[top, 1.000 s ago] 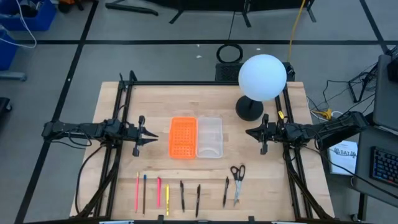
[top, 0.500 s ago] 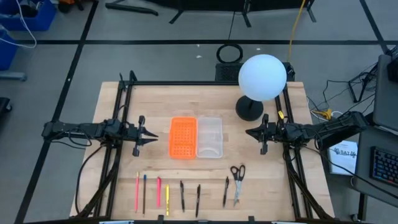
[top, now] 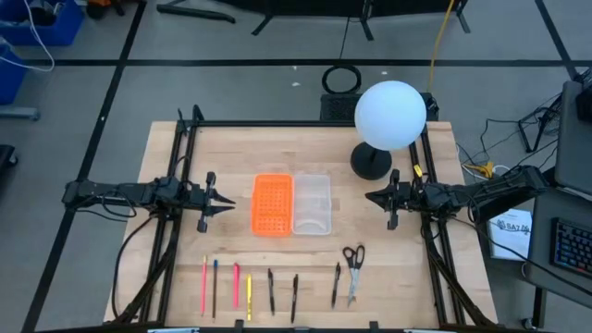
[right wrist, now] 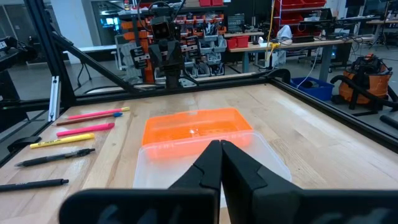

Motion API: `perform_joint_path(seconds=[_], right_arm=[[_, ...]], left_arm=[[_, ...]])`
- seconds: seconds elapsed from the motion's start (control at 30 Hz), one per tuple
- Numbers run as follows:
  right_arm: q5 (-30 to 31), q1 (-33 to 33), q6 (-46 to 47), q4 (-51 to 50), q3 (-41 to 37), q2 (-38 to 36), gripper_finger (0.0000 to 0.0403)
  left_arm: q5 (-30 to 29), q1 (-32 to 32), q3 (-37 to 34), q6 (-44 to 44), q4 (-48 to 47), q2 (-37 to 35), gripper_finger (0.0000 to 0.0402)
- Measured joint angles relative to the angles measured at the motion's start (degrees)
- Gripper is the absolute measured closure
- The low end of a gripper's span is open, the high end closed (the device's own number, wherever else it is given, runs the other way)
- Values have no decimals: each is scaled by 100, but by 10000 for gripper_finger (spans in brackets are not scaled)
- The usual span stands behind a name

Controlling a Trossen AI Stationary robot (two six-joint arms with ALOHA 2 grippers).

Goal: Pick & place school supplies into a supply box

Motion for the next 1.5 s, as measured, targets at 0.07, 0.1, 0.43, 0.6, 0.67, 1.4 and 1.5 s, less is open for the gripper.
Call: perform_joint_path(seconds=[0.07, 0.1, 0.43, 0.6, 0.67, 1.4, 1.5], right_arm=[[0, 0, 0, 0, 0, 0, 403], [0, -2, 0, 0, 1, 1, 403], [0, 0, 0, 249, 0, 0, 403], [0, -2, 0, 249, 0, 0, 403], [0, 0, 0, 249, 0, 0, 403], [-16, 2, -942, 971, 455, 180, 403], [-17, 60, -1104, 1068, 1100, 576, 403]], left_arm=[[-1, 0, -1, -2, -1, 0, 334], [-1, 0, -1, 0, 1, 0, 334], [-1, 0, 0, -2, -1, 0, 334], [-1, 0, 1, 0, -1, 0, 334], [-1, 0, -1, 0, 1, -2, 334], [-96, -2, -2, -1579, 334, 0, 334], [-97, -2, -1, -1665, 270, 0, 334]])
